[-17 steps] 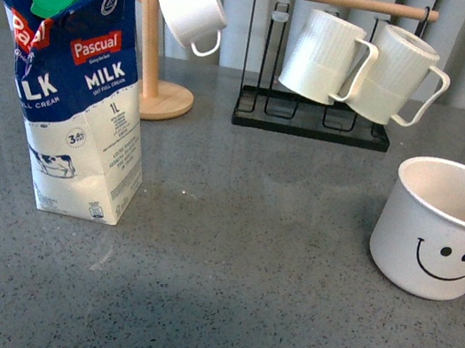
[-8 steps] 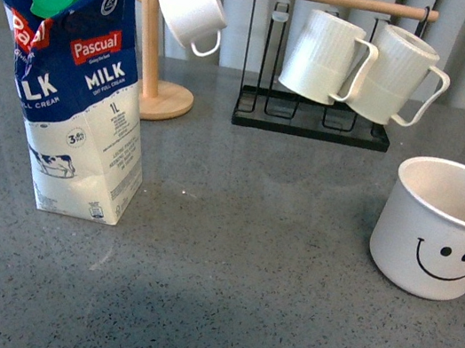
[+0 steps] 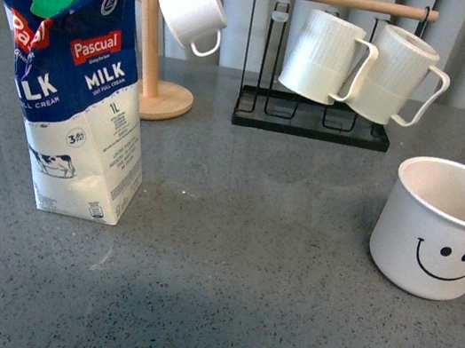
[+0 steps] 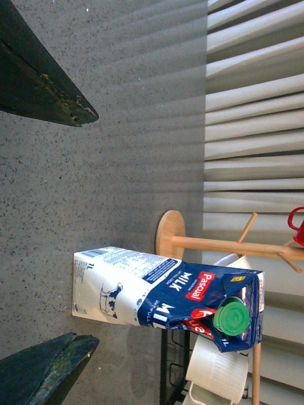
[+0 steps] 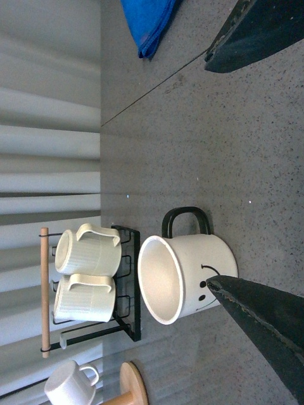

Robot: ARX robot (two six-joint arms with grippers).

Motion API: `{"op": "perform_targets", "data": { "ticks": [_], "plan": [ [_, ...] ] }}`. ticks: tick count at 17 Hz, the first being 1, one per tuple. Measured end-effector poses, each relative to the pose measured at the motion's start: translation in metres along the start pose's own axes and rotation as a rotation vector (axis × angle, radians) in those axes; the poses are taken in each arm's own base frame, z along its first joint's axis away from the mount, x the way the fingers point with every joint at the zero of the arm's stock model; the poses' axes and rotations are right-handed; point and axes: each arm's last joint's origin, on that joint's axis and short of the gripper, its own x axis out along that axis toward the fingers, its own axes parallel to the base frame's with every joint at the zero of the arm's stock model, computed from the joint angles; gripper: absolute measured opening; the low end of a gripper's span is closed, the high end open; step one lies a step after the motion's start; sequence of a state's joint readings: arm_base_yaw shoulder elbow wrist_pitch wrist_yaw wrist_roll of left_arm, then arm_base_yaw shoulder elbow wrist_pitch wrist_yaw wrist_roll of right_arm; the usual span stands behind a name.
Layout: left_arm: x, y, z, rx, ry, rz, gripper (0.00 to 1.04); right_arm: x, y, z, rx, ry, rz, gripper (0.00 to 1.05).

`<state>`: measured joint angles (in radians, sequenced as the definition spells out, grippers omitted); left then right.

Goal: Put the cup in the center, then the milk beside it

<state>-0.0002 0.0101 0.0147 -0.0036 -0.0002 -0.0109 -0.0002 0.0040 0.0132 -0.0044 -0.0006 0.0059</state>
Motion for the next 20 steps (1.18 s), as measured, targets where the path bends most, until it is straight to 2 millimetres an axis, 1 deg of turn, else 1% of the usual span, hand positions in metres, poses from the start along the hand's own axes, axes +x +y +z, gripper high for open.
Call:
{"op": "perform_targets", "data": {
  "ticks": [7, 8, 10, 11, 12, 14, 15, 16, 18, 19, 20],
  "plan": [
    [0.0, 0.0, 0.0, 0.0, 0.0, 0.0, 0.98, 0.0, 0.0, 0.0, 0.006, -0.005, -0.006, 0.98],
    [0.0, 0.0, 0.0, 0.0, 0.0, 0.0, 0.98, 0.0, 0.0, 0.003, 0.079, -0.033, -0.048, 0.98],
    [0.0, 0.0, 0.0, 0.0, 0.0, 0.0, 0.98, 0.004, -0.003, 0.005, 0.168, -0.032, -0.055, 0.98],
    [0.0, 0.0, 0.0, 0.0, 0.0, 0.0, 0.98, 0.008, -0.005, 0.011, 0.178, -0.043, -0.052, 0.98],
    [0.0, 0.0, 0.0, 0.0, 0.0, 0.0, 0.98, 0.014, -0.007, 0.024, 0.177, -0.071, -0.035, 0.98],
    [0.0, 0.0, 0.0, 0.0, 0.0, 0.0, 0.98, 0.032, -0.007, 0.055, 0.131, -0.143, 0.042, 0.98],
    [0.0, 0.0, 0.0, 0.0, 0.0, 0.0, 0.98, 0.049, -0.005, 0.075, 0.07, -0.181, 0.082, 0.98],
    [0.0, 0.0, 0.0, 0.0, 0.0, 0.0, 0.98, 0.068, -0.003, 0.089, 0.018, -0.208, 0.101, 0.98],
    [0.0, 0.0, 0.0, 0.0, 0.0, 0.0, 0.98, 0.109, -0.002, 0.107, -0.01, -0.113, 0.154, 0.98],
    [0.0, 0.0, 0.0, 0.0, 0.0, 0.0, 0.98, 0.127, -0.002, 0.112, -0.014, -0.067, 0.177, 0.98],
    [0.0, 0.0, 0.0, 0.0, 0.0, 0.0, 0.98, 0.151, -0.002, 0.115, -0.025, 0.005, 0.208, 0.98]
  ]
}}
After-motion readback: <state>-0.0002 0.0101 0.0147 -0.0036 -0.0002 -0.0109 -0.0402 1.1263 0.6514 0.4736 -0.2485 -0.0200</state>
